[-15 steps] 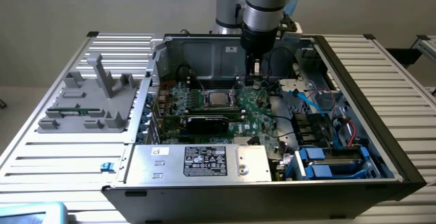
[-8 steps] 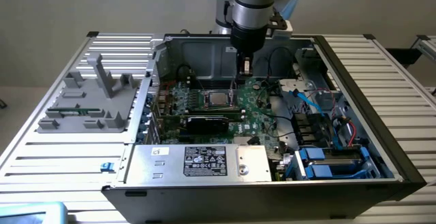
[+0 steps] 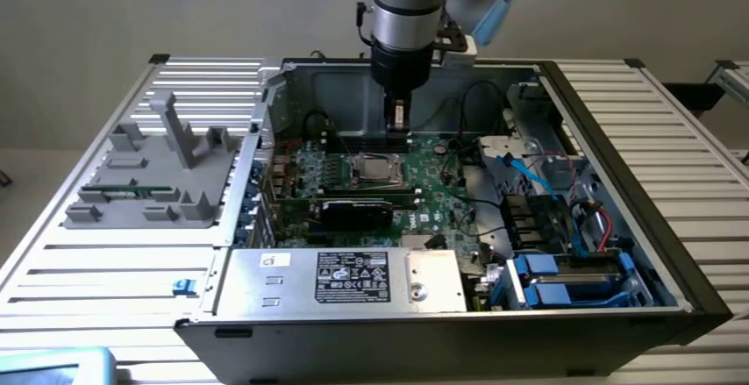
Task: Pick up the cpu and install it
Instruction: 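Close the cpu cover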
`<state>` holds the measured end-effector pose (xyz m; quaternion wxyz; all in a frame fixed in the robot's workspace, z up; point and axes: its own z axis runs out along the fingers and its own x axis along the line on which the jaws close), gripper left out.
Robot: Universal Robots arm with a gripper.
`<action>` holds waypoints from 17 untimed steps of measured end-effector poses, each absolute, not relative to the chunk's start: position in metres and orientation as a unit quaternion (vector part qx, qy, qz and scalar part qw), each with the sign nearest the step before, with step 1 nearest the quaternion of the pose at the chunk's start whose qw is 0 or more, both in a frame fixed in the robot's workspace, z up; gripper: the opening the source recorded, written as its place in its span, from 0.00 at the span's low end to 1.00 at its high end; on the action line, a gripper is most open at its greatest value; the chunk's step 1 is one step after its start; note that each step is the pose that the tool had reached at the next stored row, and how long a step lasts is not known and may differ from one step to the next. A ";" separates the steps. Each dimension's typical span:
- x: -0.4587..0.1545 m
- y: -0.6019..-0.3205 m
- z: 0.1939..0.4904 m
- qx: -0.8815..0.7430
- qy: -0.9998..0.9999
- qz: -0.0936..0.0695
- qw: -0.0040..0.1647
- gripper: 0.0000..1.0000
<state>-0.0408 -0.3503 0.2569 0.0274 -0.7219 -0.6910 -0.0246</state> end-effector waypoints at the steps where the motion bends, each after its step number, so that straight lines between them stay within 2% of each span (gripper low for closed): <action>1: -0.044 -0.351 0.257 -0.722 -0.691 -0.025 0.027 0.11; 17: -0.078 -0.355 0.248 -0.722 -0.691 -0.018 0.034 0.11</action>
